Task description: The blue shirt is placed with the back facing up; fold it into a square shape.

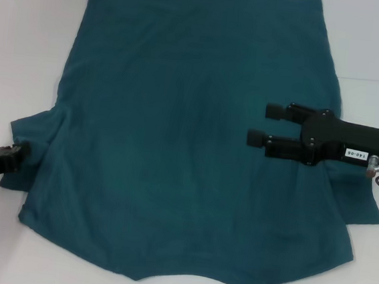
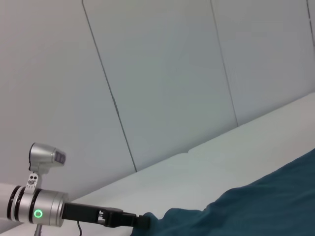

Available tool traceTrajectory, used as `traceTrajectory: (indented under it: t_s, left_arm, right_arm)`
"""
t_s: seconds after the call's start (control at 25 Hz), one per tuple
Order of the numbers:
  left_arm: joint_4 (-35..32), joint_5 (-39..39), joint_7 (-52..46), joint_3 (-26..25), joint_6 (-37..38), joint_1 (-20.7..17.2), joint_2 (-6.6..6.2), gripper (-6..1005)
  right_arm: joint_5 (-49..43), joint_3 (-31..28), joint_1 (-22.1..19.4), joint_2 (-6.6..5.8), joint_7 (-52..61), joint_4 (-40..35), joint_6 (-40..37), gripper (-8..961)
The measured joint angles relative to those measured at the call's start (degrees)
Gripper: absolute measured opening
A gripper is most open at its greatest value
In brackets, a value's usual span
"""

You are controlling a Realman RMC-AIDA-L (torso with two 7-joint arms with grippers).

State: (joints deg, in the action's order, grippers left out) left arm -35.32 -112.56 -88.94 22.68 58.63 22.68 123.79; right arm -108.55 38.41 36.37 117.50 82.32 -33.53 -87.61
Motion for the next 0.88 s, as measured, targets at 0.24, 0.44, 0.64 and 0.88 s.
traceTrajectory:
  t_s: [0.24, 0.44, 0.64, 0.88]
  left_arm:
    - [-1.11, -0.25, 0.00, -0.04, -1.70, 0.09, -0.51, 2]
    - [-1.54, -2.14, 0.00, -0.16, -4.85, 1.33, -1.22, 1]
    - [-2.06, -4.05, 0.23, -0.07, -7.43, 2.52, -1.67, 1]
    - [-3.67, -4.46, 0.33, -0.30, -7.67, 2.75, -2.02, 2]
  right_arm:
    - [0.51, 0.00, -0.10, 0.26, 0.18, 0.10, 0.17, 903]
    - [0.60, 0.00, 0.04, 0.84, 0.20, 0.13, 0.26, 903]
    - [0.70, 0.00, 0.08, 1.33, 0.21, 0.22, 0.30, 902]
    - [0.72, 0.00, 0.17, 1.74, 0.30, 0.30, 0.34, 902]
